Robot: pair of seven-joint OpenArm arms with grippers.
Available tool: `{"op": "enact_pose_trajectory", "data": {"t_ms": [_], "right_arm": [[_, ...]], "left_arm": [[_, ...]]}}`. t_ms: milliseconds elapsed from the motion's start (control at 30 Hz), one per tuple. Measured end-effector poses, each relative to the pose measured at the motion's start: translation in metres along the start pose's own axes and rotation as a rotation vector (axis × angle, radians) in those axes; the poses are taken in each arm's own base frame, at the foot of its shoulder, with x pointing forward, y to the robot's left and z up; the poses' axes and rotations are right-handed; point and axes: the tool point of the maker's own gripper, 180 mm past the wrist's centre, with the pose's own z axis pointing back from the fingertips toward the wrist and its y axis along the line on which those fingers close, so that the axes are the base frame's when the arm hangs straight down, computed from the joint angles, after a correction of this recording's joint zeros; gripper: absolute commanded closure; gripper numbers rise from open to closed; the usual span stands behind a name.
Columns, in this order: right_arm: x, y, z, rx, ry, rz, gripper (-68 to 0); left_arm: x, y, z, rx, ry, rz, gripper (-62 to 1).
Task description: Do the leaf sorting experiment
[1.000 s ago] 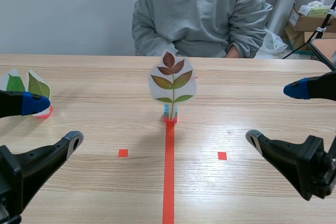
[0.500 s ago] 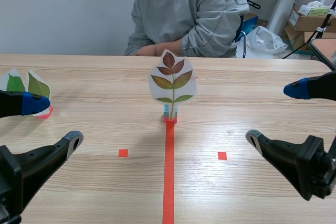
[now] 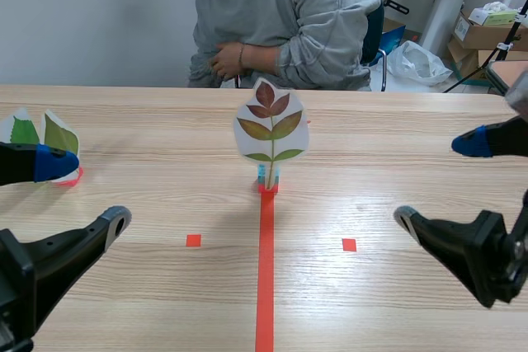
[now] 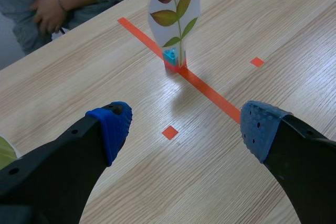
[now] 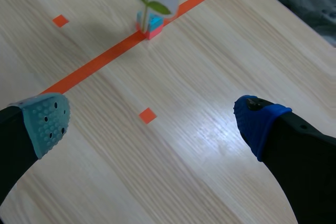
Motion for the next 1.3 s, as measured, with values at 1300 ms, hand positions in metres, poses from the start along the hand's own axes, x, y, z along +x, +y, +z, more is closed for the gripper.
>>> {"op": "enact_pose_trajectory", "data": {"t_ms": [1300], "right_arm": [[0.013,-0.067,-0.148,0.11,-0.004,0.105,-65.4]], "left_arm": [[0.001,0.0,0.0,0.013,-0.011,0.006,-45.0]]}}
